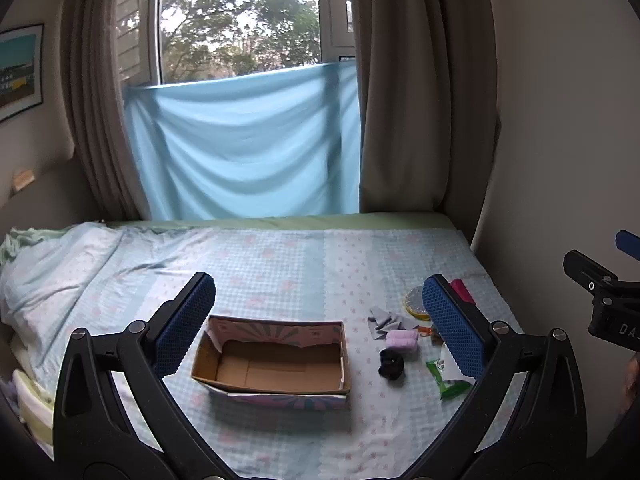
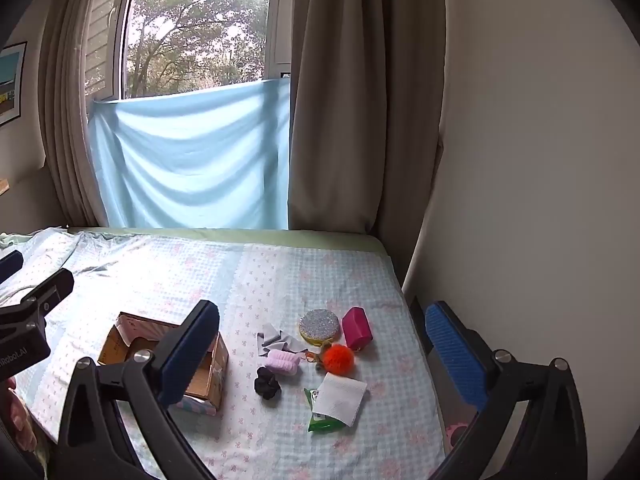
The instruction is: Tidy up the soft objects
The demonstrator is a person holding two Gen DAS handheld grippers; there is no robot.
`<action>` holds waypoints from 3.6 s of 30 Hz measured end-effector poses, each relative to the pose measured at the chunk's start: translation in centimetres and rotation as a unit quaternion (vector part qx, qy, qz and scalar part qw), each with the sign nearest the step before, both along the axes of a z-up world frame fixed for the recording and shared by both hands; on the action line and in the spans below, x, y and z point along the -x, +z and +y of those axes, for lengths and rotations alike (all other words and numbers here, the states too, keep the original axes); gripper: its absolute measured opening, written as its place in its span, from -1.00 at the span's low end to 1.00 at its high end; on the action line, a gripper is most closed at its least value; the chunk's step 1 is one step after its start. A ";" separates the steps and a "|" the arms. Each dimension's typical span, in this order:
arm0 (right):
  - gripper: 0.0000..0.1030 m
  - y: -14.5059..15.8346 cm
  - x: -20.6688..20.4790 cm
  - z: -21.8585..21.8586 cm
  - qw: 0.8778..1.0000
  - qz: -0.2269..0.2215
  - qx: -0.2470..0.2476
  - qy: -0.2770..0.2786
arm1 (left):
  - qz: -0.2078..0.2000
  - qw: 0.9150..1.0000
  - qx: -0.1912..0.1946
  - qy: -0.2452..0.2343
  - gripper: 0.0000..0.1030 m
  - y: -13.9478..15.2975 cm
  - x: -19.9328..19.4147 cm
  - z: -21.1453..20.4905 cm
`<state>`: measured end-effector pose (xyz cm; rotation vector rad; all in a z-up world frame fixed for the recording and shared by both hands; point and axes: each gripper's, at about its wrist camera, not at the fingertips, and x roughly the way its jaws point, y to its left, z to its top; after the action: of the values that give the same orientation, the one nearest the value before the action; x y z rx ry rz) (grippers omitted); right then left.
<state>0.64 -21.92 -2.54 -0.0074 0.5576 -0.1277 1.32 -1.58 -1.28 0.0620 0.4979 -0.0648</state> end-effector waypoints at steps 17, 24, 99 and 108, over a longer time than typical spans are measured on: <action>0.99 -0.2 -0.2 -0.5 1.000 0.001 -0.008 -0.013 | 0.004 1.000 0.003 -0.013 0.99 -0.1 -0.5 -0.7; 0.99 -0.2 -0.2 -0.4 1.000 0.001 -0.009 -0.013 | 0.002 1.000 0.000 -0.010 0.99 0.1 -0.5 -0.6; 0.99 -9.5 -9.5 -5.9 0.993 0.096 -0.040 -0.055 | 0.123 0.991 0.026 -0.050 0.99 -10.1 -11.0 -5.9; 0.99 -21.5 -16.1 -9.6 0.988 0.145 -0.044 -0.010 | 0.180 0.982 0.037 -0.035 0.99 -23.6 -13.5 -12.7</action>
<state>16.73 -31.53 -24.03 0.0674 0.8536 -0.1228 14.87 -14.28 -24.87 -0.0070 0.8554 -0.1647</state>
